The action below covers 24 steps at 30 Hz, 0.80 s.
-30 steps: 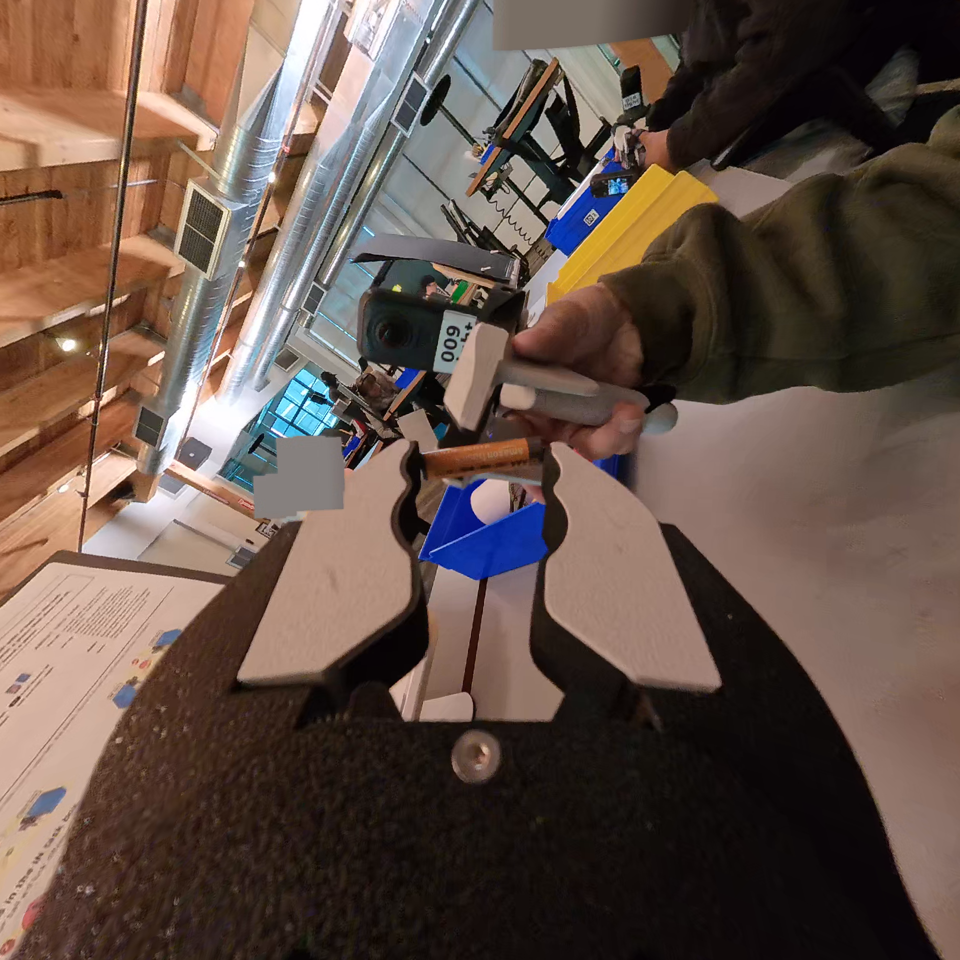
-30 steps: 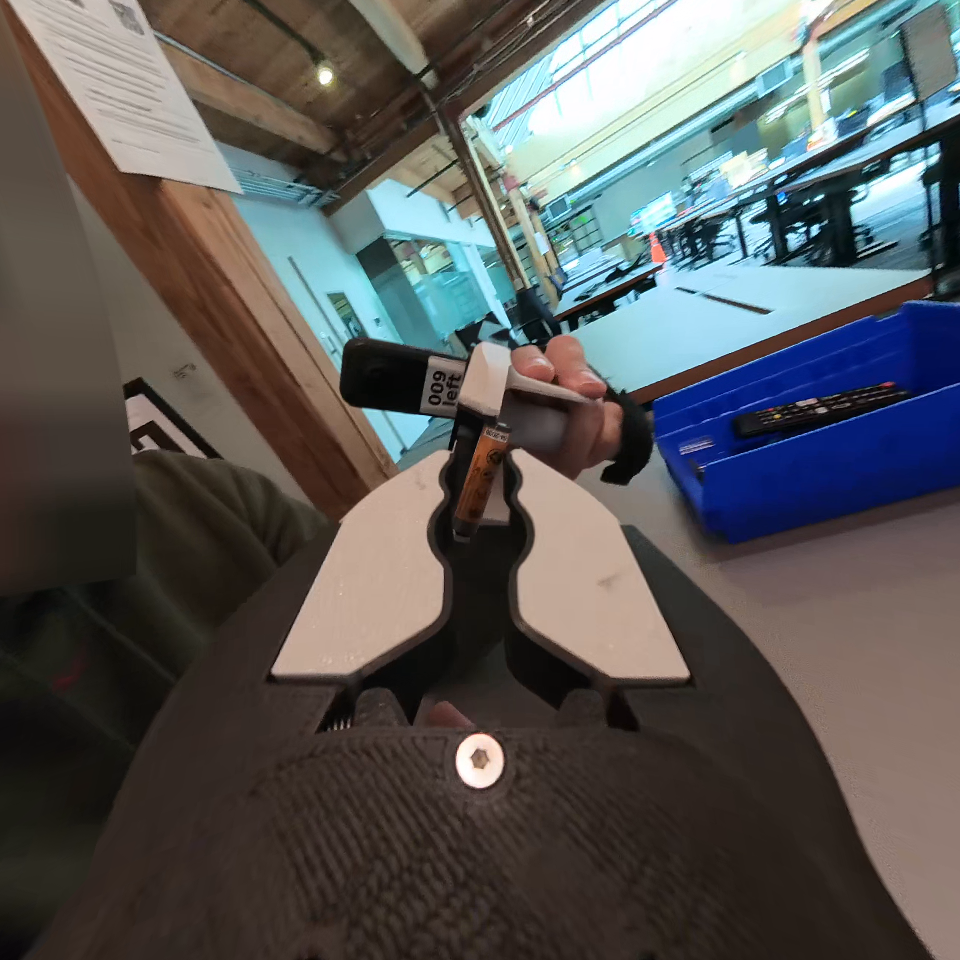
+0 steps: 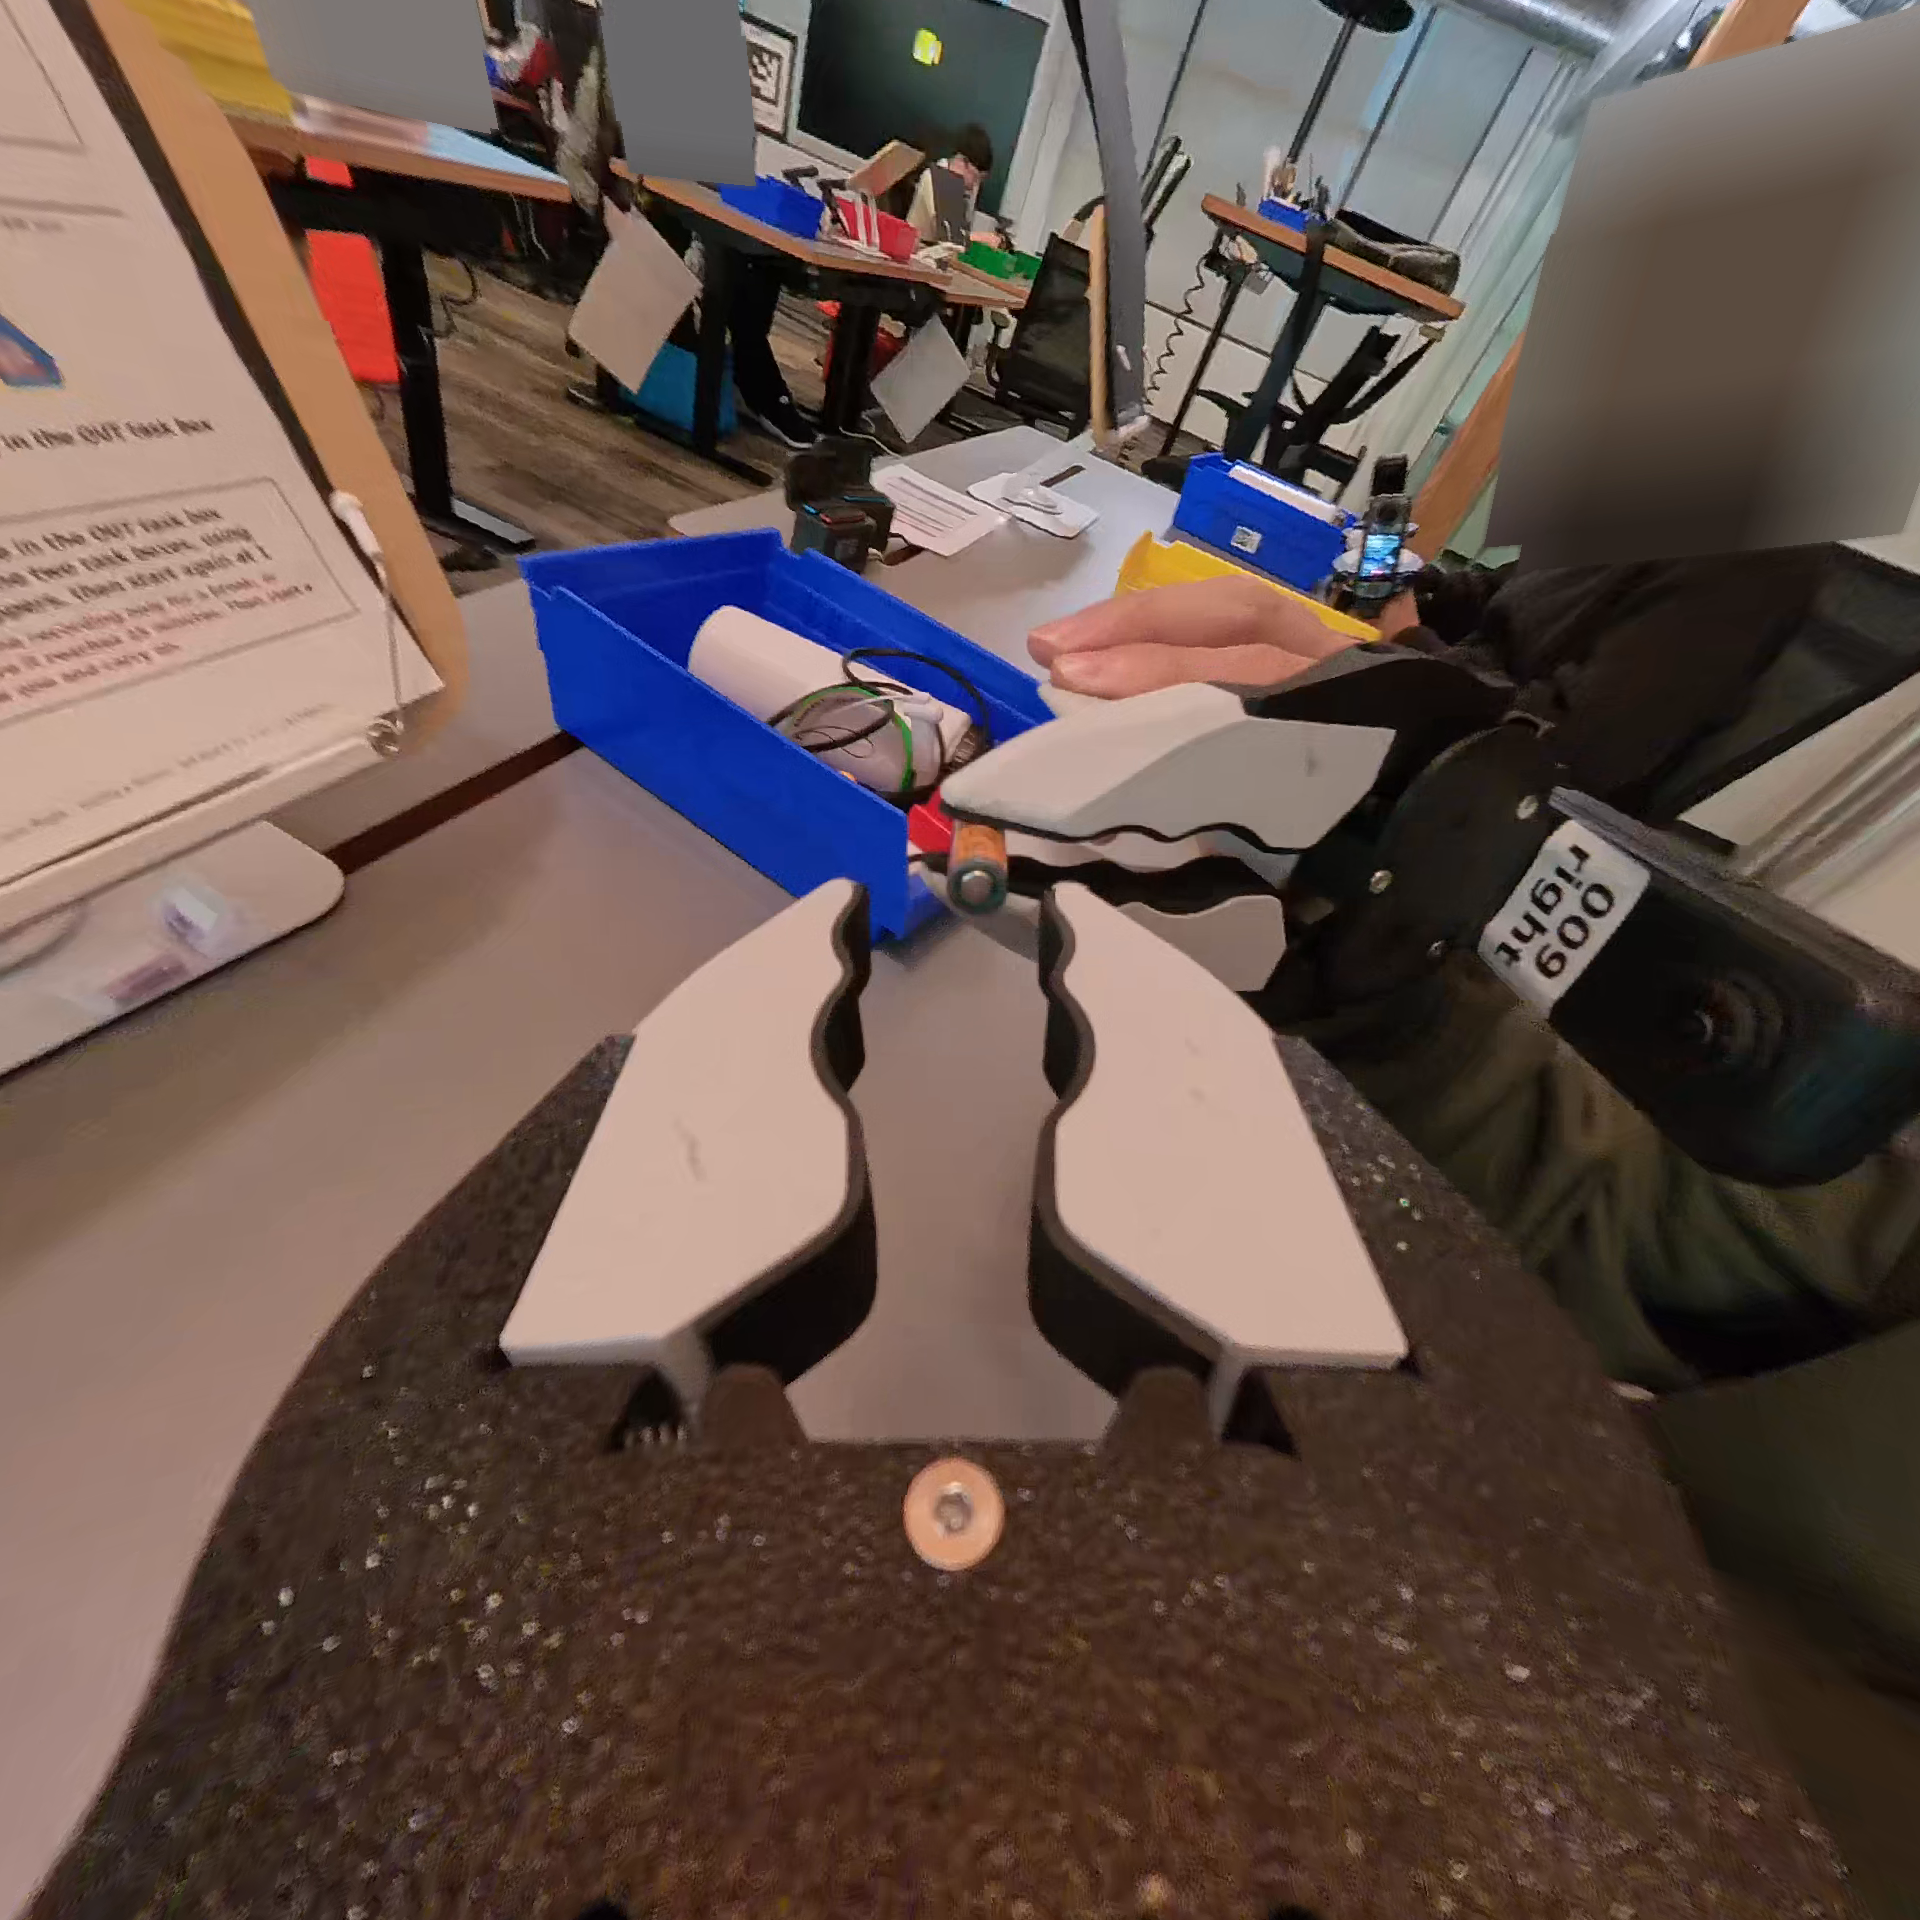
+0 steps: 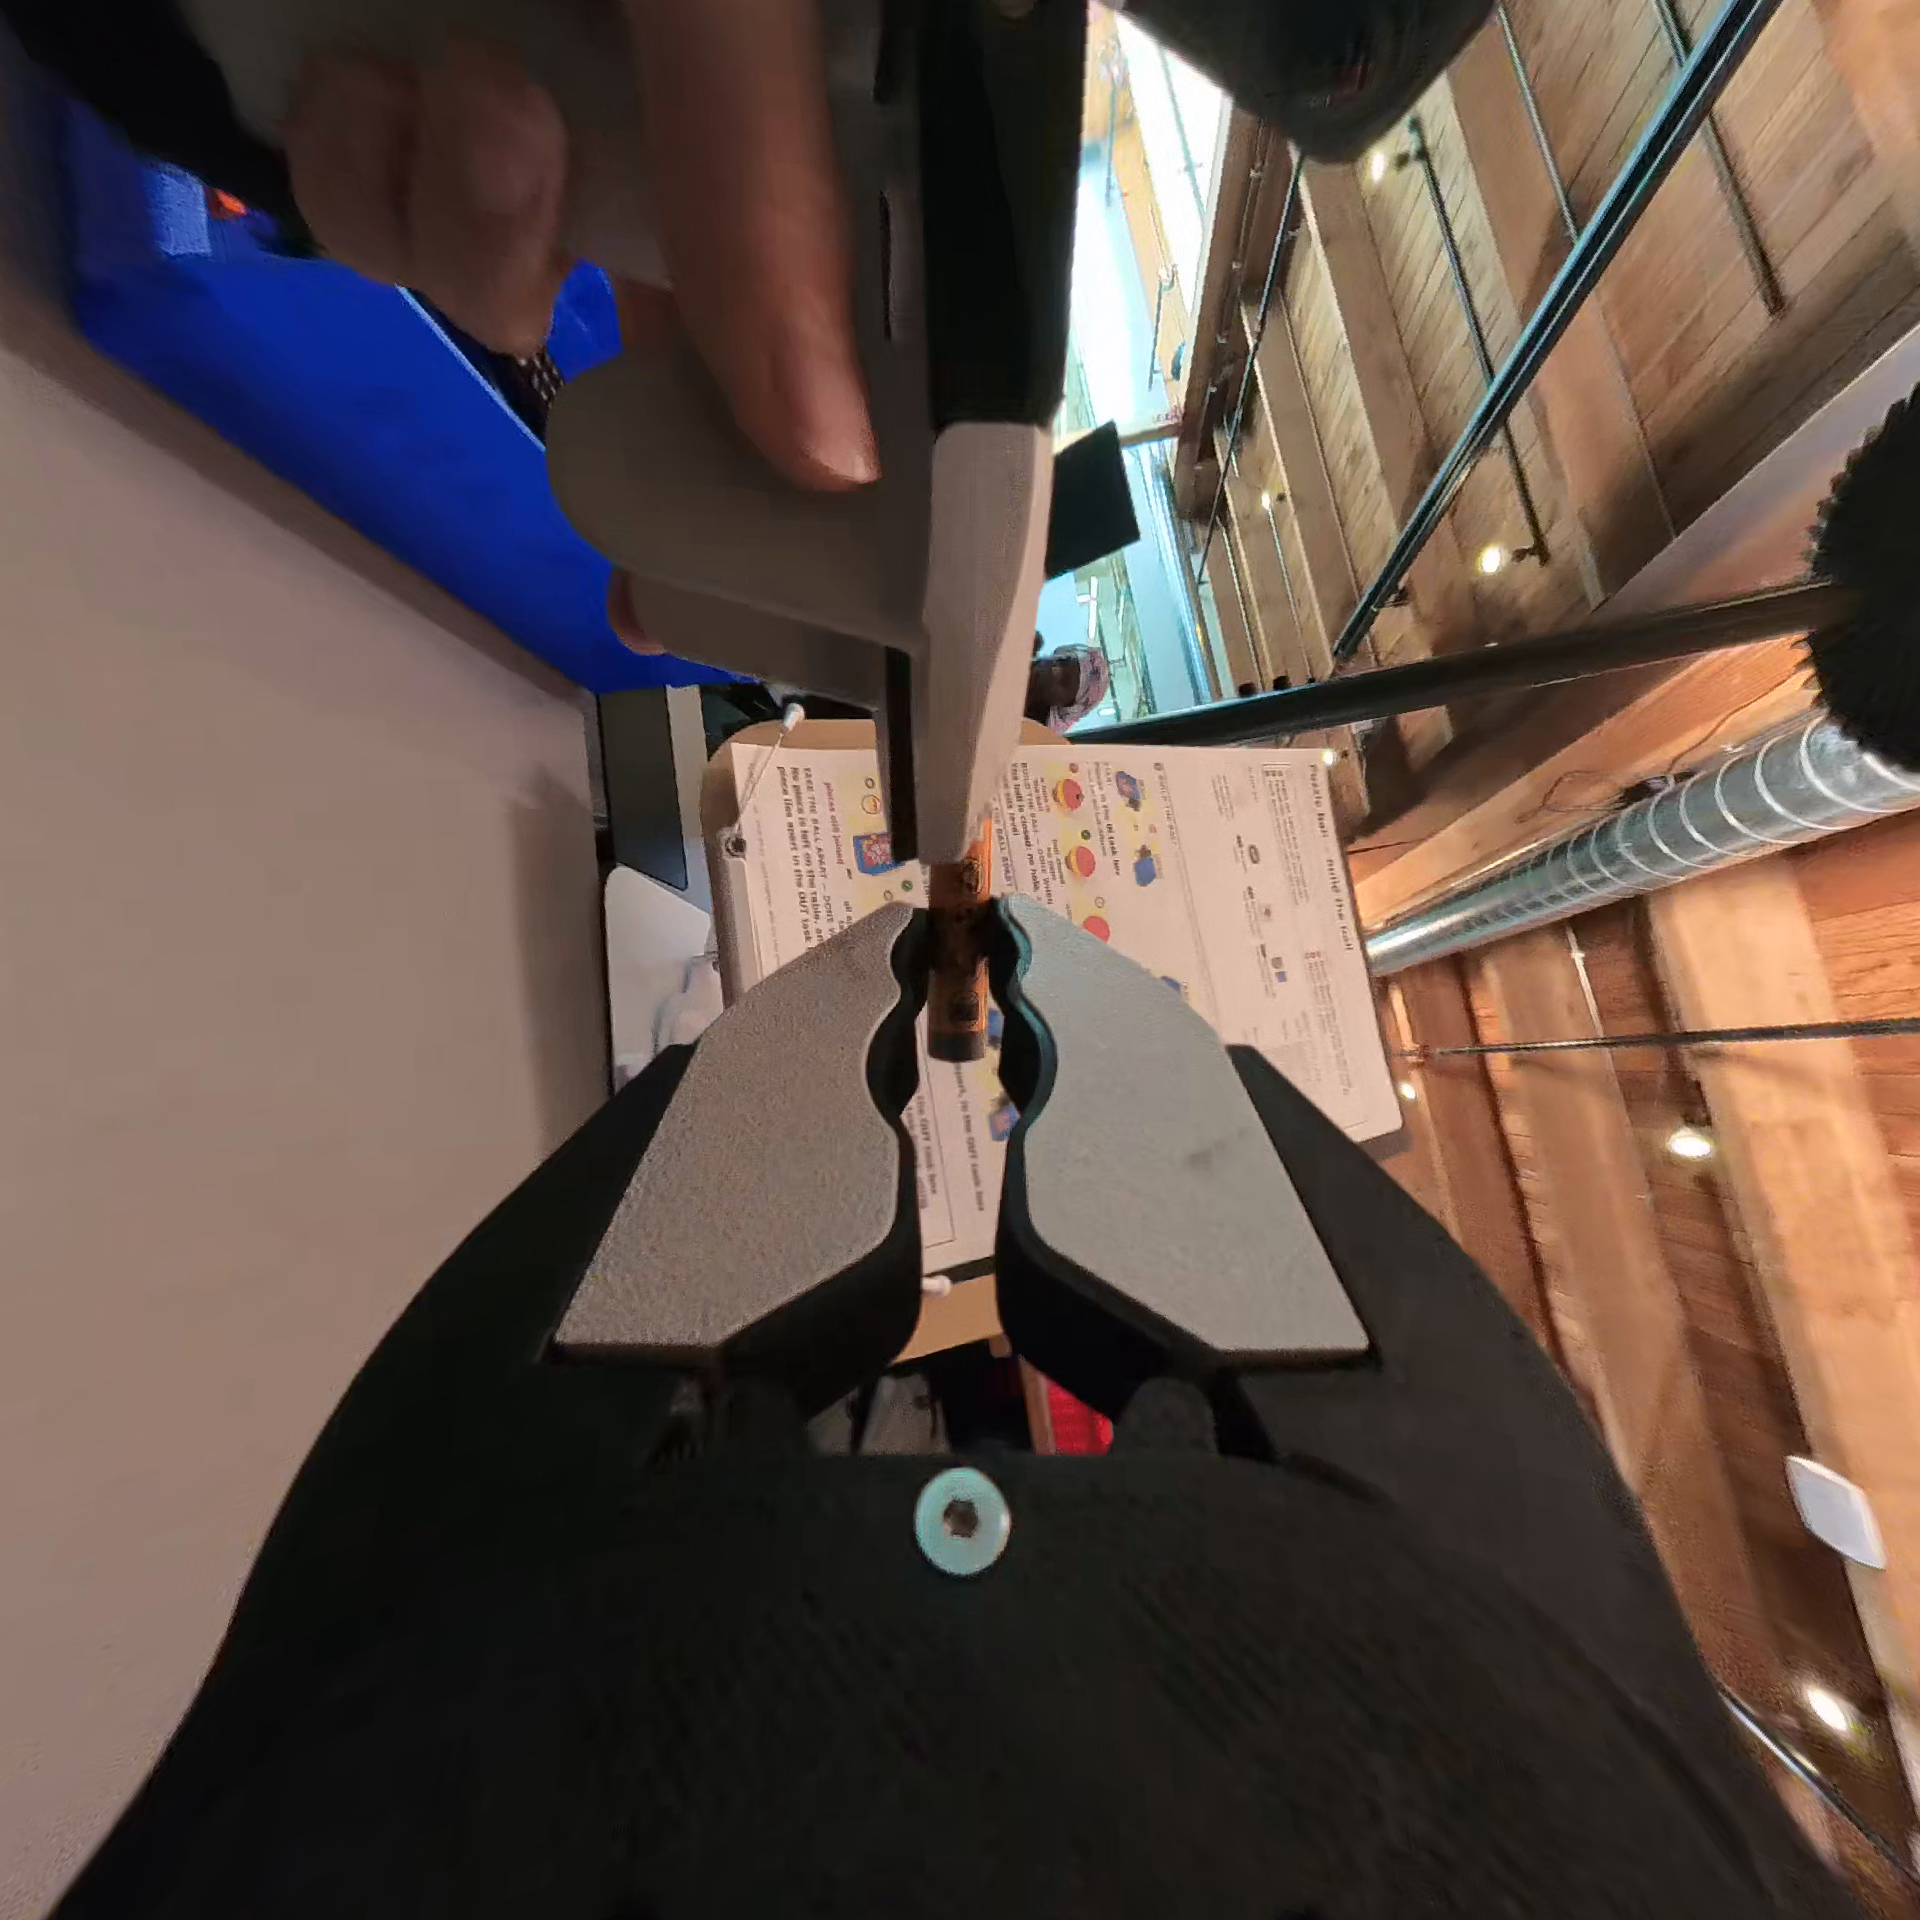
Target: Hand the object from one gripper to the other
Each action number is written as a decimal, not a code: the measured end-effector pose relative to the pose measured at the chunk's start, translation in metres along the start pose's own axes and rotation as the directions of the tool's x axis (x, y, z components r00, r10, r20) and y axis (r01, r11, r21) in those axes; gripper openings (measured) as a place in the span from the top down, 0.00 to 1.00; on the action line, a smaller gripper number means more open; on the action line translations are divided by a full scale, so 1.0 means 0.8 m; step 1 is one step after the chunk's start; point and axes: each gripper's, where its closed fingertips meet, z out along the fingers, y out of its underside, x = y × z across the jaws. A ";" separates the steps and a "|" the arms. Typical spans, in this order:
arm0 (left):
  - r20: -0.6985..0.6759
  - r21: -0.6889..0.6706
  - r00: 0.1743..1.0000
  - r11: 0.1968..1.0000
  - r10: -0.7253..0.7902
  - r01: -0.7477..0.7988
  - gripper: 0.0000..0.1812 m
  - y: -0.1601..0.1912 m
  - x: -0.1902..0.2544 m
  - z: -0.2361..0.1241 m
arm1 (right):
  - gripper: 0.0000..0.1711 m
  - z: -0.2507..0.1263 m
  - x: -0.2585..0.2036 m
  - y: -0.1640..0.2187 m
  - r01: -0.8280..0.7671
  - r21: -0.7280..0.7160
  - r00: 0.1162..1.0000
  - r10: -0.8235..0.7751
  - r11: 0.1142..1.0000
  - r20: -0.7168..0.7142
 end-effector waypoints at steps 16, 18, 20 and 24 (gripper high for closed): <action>-0.019 -0.015 0.979 0.979 0.203 -0.203 0.95 0.007 -0.003 0.000 | 0.94 -0.001 -0.010 -0.005 -0.192 0.072 0.978 0.185 0.979 0.094; -0.025 0.010 0.971 0.971 0.238 -0.238 0.95 0.003 0.001 -0.002 | 0.93 -0.007 -0.004 -0.008 -0.326 0.130 0.941 0.309 0.936 0.135; -0.025 0.037 0.961 0.960 0.277 -0.276 0.95 -0.002 0.003 -0.006 | 0.88 -0.013 0.005 -0.007 -0.479 0.161 0.874 0.450 0.863 0.185; -0.062 0.155 0.887 0.883 0.457 -0.444 0.95 -0.015 0.022 -0.023 | 0.73 -0.027 0.022 0.003 -0.951 0.046 0.291 0.838 0.306 0.462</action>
